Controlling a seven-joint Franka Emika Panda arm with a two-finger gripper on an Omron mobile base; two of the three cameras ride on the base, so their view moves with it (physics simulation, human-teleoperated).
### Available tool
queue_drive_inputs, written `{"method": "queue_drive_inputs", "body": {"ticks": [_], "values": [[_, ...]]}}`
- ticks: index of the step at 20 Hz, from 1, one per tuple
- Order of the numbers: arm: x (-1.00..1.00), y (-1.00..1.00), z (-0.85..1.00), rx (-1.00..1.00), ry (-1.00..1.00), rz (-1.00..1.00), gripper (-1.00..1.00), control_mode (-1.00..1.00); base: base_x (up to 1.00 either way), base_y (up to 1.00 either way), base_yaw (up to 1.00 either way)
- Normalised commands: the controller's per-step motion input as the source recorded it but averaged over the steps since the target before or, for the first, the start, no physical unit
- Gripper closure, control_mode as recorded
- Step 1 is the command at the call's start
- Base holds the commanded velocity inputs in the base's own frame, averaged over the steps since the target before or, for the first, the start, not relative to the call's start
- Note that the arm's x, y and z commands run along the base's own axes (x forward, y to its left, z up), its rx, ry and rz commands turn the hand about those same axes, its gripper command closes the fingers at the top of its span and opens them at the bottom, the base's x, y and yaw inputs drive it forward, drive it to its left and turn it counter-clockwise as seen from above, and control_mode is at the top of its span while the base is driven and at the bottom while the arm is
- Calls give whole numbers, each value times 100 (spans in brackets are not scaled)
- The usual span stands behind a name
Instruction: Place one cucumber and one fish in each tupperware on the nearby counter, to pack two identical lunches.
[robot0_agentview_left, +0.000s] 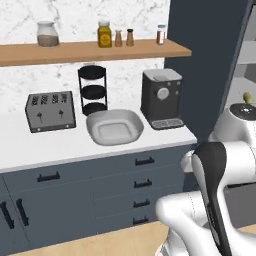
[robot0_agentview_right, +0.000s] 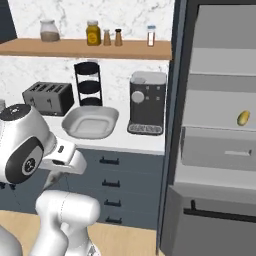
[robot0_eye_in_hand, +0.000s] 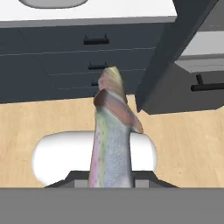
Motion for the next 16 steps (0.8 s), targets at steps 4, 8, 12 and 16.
{"method": "queue_drive_inputs", "body": {"ticks": [4,8,12,16], "values": [[0,0,0,0,0,0,100,100,74,88,-2],[0,0,0,0,0,0,100,100,76,73,0],[0,0,0,0,0,0,100,100,74,56,0],[0,0,0,0,0,0,100,100,61,61,1]]}}
